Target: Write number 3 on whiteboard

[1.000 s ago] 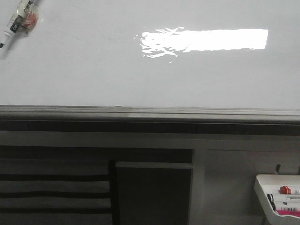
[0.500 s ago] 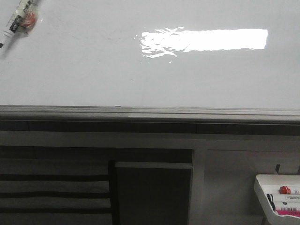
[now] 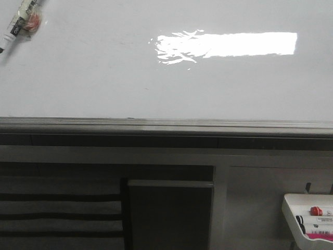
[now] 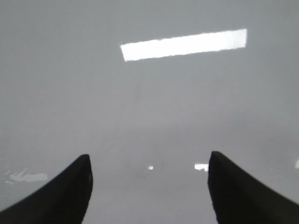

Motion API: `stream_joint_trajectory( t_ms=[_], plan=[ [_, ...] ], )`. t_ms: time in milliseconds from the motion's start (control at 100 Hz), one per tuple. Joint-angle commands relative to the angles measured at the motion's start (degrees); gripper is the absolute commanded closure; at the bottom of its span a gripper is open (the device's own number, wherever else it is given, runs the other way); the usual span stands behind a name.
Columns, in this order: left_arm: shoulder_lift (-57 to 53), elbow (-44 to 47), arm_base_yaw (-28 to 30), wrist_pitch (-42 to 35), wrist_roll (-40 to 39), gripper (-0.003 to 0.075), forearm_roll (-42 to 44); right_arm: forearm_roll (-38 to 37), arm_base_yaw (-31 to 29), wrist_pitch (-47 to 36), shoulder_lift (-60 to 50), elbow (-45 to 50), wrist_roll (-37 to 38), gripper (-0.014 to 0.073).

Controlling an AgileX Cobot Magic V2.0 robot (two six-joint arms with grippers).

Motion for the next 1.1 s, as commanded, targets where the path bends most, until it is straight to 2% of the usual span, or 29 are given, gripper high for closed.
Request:
stream_joint_trajectory(
  t_ms=[0,130,300,450,580,890,1090],
  plan=[
    [0.89,-1.62,-0.18,-5.07,-0.55,0.022,0.1,0.15,0.13,-5.01,0.98,-1.87,-0.25,0.0124],
    [1.55,-1.73,-0.18,-4.8,-0.14,0.026,0.09,0.53,0.13,-4.68,0.98,-1.87,-0.25,0.0124],
    [8.75,-4.83,-0.44,-0.29,7.82,0.0303,-1.08,0.76,0.13,-4.54,0.98,-1.87,-0.25,0.0124],
    [18.13,-8.16,-5.32,0.26,12.79,0.0335,-1.69,0.76,0.13,-4.54,0.98,-1.87,-0.25,0.0124],
    [28.79,-10.69,-8.97,-0.4,12.89,0.0364,1.29,0.76,0.13,-4.54,0.98,-1.87,-0.25,0.0124],
    [48.68,-18.63,-9.09,-3.88,12.89,0.0443,1.42,0.76,0.13,-4.54,0.98,-1.87,-0.25,0.0124],
    [55.9,-22.36,-9.09,-6.66,12.89,0.0459,0.35,0.76,0.13,-4.54,0.98,-1.87,-0.25,0.0124]
  ],
)
